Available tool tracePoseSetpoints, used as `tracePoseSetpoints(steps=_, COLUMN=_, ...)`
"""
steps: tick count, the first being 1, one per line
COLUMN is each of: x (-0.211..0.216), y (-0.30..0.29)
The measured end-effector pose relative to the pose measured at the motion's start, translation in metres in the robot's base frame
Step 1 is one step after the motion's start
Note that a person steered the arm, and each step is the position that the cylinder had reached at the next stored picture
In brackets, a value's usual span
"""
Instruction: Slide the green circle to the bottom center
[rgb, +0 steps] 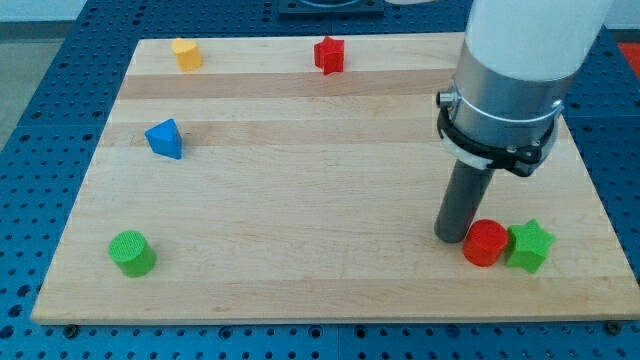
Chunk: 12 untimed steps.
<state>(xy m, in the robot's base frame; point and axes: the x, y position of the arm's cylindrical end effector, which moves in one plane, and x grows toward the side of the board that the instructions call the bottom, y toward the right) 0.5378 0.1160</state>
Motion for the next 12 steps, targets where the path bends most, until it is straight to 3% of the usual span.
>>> tracePoseSetpoints(steps=3, x=0.062, y=-0.137)
tracePoseSetpoints(steps=8, x=0.062, y=-0.362)
tracePoseSetpoints(steps=10, x=0.029, y=-0.367)
tracePoseSetpoints(steps=12, x=0.024, y=-0.304)
